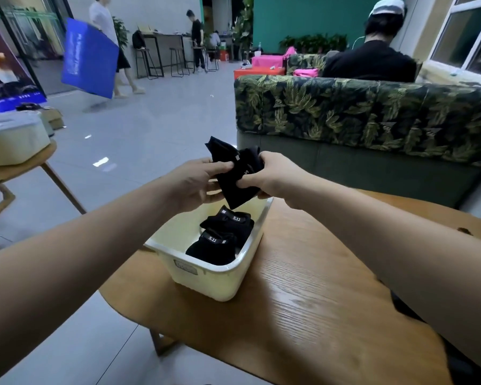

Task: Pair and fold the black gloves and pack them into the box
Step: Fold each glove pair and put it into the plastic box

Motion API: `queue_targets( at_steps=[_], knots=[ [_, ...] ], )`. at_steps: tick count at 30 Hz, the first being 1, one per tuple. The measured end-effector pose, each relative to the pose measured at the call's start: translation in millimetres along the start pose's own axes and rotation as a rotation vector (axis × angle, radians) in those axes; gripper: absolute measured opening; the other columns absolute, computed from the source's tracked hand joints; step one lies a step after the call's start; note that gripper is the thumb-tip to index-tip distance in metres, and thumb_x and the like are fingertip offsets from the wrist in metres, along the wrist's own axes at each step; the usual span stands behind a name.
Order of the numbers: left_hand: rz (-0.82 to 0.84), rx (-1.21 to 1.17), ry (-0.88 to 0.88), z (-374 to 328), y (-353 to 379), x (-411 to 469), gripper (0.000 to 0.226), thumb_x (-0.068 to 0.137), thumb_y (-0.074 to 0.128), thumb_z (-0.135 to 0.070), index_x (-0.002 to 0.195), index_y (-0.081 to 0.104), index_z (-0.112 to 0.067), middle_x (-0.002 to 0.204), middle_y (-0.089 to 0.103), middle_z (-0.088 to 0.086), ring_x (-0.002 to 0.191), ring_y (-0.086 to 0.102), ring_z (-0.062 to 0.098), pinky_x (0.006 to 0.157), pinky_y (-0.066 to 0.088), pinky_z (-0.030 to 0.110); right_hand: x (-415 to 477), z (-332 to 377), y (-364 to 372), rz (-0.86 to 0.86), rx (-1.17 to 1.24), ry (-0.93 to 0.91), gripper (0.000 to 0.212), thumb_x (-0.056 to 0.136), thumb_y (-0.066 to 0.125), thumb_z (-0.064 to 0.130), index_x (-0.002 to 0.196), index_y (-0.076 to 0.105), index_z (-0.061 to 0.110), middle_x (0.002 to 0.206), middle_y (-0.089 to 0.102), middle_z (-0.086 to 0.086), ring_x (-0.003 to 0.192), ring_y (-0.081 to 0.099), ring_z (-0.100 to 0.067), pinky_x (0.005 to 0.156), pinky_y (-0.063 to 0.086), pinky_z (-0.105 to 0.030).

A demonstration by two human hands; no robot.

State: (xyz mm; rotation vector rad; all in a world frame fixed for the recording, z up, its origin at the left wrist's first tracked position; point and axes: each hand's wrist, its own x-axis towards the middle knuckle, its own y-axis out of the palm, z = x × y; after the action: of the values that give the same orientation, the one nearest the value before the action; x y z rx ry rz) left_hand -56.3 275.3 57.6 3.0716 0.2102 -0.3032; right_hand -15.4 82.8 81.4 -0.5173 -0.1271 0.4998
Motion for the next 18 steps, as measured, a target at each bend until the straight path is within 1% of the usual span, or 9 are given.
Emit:
queue_targets(
  at_steps=[1,3,5,6,9,12,15,17,18],
  knots=[
    [-0.006,0.018,0.0,0,-3,7,0.019,0.1,0.071,-0.021,0.118,0.068,-0.016,0.112,0.079,0.001,0.105,0.075,0.023,0.091,0.058,0.04,4,-3,3,-0.028,-0.016,-0.01,0.032,0.087,0.083,0.021,0.111,0.062,0.019,0.104,0.071,0.001,0.09,0.07,-0.016,0.067,0.056,-0.025],
    [-0.011,0.113,-0.005,-3,-9,19,0.019,0.101,0.067,-0.016,0.119,0.07,-0.012,0.111,0.078,0.004,0.103,0.075,0.025,0.095,0.059,0.042,11,-9,4,-0.108,-0.068,-0.016,0.049,0.087,0.083,0.039,0.124,0.057,0.019,0.112,0.067,0.005,0.099,0.067,-0.013,0.078,0.055,-0.029],
    [0.004,0.328,-0.012,-12,-16,28,0.027,0.098,0.063,-0.016,0.122,0.069,-0.006,0.109,0.075,0.006,0.098,0.075,0.023,0.09,0.06,0.04,14,-15,3,-0.164,-0.125,-0.024,0.06,0.089,0.078,0.051,0.135,0.051,0.022,0.117,0.065,0.007,0.102,0.063,-0.009,0.08,0.052,-0.03],
    [0.023,0.474,-0.013,-17,-18,31,0.028,0.097,0.062,-0.017,0.121,0.069,-0.004,0.105,0.074,0.006,0.094,0.074,0.022,0.086,0.06,0.037,14,-19,3,-0.172,-0.155,-0.043,0.062,0.091,0.076,0.053,0.139,0.049,0.023,0.119,0.065,0.007,0.103,0.062,-0.009,0.079,0.049,-0.03],
    [0.096,0.931,-0.025,-33,-15,36,0.02,0.092,0.062,-0.024,0.105,0.069,-0.011,0.094,0.068,0.005,0.086,0.067,0.023,0.079,0.056,0.035,17,-31,9,-0.151,-0.237,-0.113,0.059,0.093,0.074,0.047,0.142,0.05,0.024,0.126,0.063,0.004,0.115,0.06,-0.014,0.091,0.047,-0.031],
    [0.179,1.302,-0.095,-40,2,39,0.014,0.093,0.061,-0.028,0.102,0.069,-0.021,0.095,0.066,0.002,0.084,0.063,0.023,0.069,0.047,0.031,19,-42,15,-0.131,-0.293,-0.144,0.048,0.095,0.072,0.039,0.137,0.055,0.025,0.127,0.063,0.003,0.12,0.058,-0.014,0.097,0.047,-0.031],
    [0.232,1.518,-0.107,-36,20,50,0.013,0.09,0.062,-0.031,0.1,0.068,-0.025,0.099,0.066,0.004,0.091,0.067,0.029,0.07,0.047,0.033,20,-50,16,-0.129,-0.314,-0.16,0.039,0.095,0.072,0.032,0.132,0.06,0.023,0.126,0.066,0.003,0.12,0.06,-0.014,0.093,0.046,-0.031],
    [0.273,1.577,-0.11,-32,28,57,0.013,0.088,0.061,-0.03,0.099,0.068,-0.029,0.103,0.066,0.006,0.091,0.064,0.032,0.073,0.047,0.036,21,-55,15,-0.142,-0.309,-0.168,0.037,0.095,0.071,0.03,0.13,0.061,0.023,0.125,0.066,0.003,0.119,0.06,-0.013,0.089,0.044,-0.028],
    [0.302,1.608,-0.121,-29,32,59,0.016,0.089,0.06,-0.028,0.102,0.069,-0.028,0.104,0.064,0.006,0.092,0.062,0.03,0.074,0.048,0.036,21,-57,14,-0.152,-0.306,-0.173,0.036,0.095,0.071,0.03,0.129,0.061,0.023,0.124,0.066,0.004,0.118,0.06,-0.013,0.088,0.044,-0.027]
  ],
)
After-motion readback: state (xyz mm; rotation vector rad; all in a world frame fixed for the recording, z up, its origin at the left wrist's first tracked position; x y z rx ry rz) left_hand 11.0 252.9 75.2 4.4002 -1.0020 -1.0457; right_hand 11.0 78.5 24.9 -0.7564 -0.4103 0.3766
